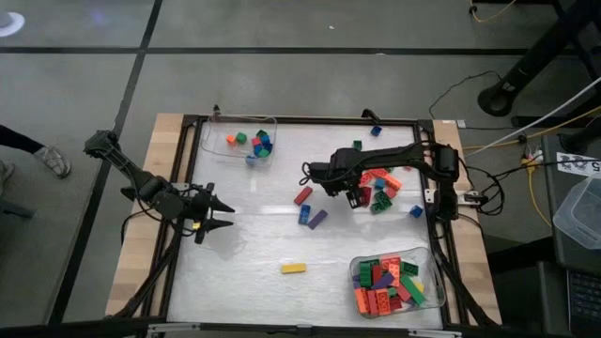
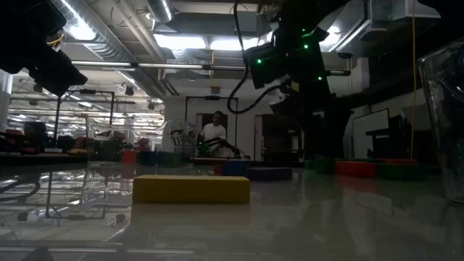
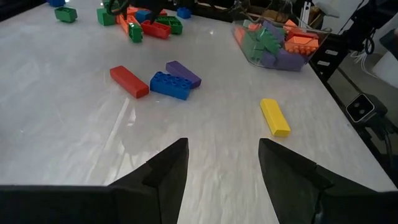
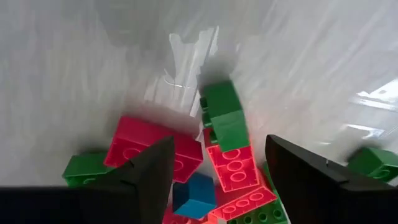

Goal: Sort blocks by size
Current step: Put the square green game piece into the top transparent bin

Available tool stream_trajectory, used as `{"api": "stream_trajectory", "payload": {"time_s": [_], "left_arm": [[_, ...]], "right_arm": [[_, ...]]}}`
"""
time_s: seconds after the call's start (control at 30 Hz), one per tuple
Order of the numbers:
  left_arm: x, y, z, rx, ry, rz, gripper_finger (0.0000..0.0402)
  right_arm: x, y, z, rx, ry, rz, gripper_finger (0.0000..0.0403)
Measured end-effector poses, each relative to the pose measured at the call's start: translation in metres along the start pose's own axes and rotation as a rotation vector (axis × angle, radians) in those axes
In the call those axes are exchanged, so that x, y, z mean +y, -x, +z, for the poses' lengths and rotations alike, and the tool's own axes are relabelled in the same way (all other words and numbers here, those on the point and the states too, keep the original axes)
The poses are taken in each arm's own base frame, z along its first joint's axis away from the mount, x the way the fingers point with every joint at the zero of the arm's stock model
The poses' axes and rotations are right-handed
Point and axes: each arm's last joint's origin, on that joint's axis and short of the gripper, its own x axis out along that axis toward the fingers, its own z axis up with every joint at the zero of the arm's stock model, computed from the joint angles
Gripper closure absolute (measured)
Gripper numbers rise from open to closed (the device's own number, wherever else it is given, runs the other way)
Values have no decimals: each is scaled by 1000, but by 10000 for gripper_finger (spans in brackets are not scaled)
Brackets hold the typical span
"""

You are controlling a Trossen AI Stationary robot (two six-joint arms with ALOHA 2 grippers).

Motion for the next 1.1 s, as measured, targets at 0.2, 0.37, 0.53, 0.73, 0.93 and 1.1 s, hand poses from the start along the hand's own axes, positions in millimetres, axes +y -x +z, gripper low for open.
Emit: {"api": "stream_trajectory", "payload": {"time_s": [0.2, 0.37, 0.53, 0.73, 0.93, 1.1], "left_arm": [[0, 0, 0, 0, -3, 0, 218], [0, 0, 0, 0, -3, 0, 218], [0, 0, 0, 0, -3, 0, 218], [0, 0, 0, 0, 56, 1, 218], [0, 0, 0, -1, 105, 2, 218], [1, 0, 2, -28, 120, 32, 218]], "right_arm": [[2, -12, 2, -16, 0, -12, 155], [-2, -19, 1, -36, -14, -9, 155], [-8, -26, -5, -16, -58, 6, 164], [-10, -26, -2, -67, -77, 15, 241], [-10, -25, 3, -138, -98, 68, 314], [-10, -21, 7, -203, -188, 142, 314]]}}
